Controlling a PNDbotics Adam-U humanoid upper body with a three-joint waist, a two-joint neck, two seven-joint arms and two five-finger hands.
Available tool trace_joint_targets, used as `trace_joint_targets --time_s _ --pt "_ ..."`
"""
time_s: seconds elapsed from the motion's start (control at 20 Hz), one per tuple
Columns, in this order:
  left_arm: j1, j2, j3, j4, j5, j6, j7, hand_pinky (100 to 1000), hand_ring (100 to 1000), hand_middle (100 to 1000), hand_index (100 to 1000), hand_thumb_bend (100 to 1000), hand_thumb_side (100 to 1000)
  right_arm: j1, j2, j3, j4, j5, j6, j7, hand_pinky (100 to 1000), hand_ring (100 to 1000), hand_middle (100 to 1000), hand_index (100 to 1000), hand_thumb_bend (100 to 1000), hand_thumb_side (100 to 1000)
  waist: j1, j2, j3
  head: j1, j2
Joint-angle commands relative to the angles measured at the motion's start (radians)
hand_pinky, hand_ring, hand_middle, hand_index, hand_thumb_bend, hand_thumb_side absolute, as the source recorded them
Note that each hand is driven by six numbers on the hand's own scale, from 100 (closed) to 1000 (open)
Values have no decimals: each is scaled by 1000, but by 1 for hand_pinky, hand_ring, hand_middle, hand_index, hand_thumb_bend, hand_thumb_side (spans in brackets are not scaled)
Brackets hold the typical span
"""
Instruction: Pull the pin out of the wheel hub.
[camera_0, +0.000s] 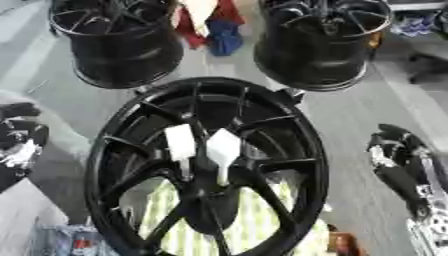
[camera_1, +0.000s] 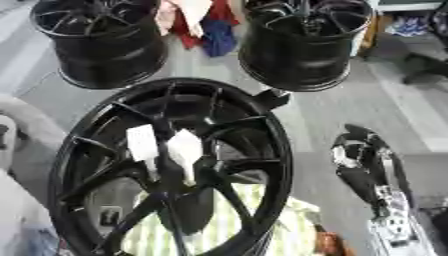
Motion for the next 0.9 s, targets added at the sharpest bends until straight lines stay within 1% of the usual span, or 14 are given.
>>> trace_joint_targets --time_s 0.05,0.3,0.4,0.5,0.55,0.6,0.75,0.9 --pt "2 77 5 -42 -2 -21 -22 522 668 717 808 363 328 -8 -14 -4 -18 0 -1 1 684 585 651 787 100 274 3 -8 -4 4 -2" --pt "25 210 -19 -102 0 -65 -57 547 696 745 830 369 306 -8 -16 -3 -17 1 -1 2 684 585 651 787 100 274 9 -9 -10 6 -2" --pt "33 288 -33 -130 -5 -90 -82 568 712 762 844 360 296 -9 -18 -2 -16 2 -1 3 684 585 650 787 100 274 13 -9 -14 7 -2" --pt "36 367 -46 -149 -12 -115 -106 589 721 771 850 363 305 -9 -21 -1 -16 2 -2 3 684 585 650 787 100 274 17 -10 -18 8 -2" --pt "34 412 -56 -152 -17 -133 -121 607 725 775 855 303 392 -9 -23 0 -15 3 -2 4 684 585 650 787 100 270 19 -10 -21 9 -2" --pt "29 461 -68 -154 -21 -153 -137 615 728 776 856 356 303 -9 -24 0 -15 3 -2 4 684 585 650 787 100 275 22 -11 -23 9 -2" --pt "-8 617 -120 -155 -27 -192 -185 649 732 777 863 341 273 -10 -28 4 -12 3 -2 7 684 585 650 787 100 275 28 -13 -33 13 -2" --pt "-91 739 -193 -141 -33 -218 -249 683 741 786 871 338 264 -10 -31 9 -10 2 -3 12 684 585 650 787 100 275 32 -15 -43 20 -2"
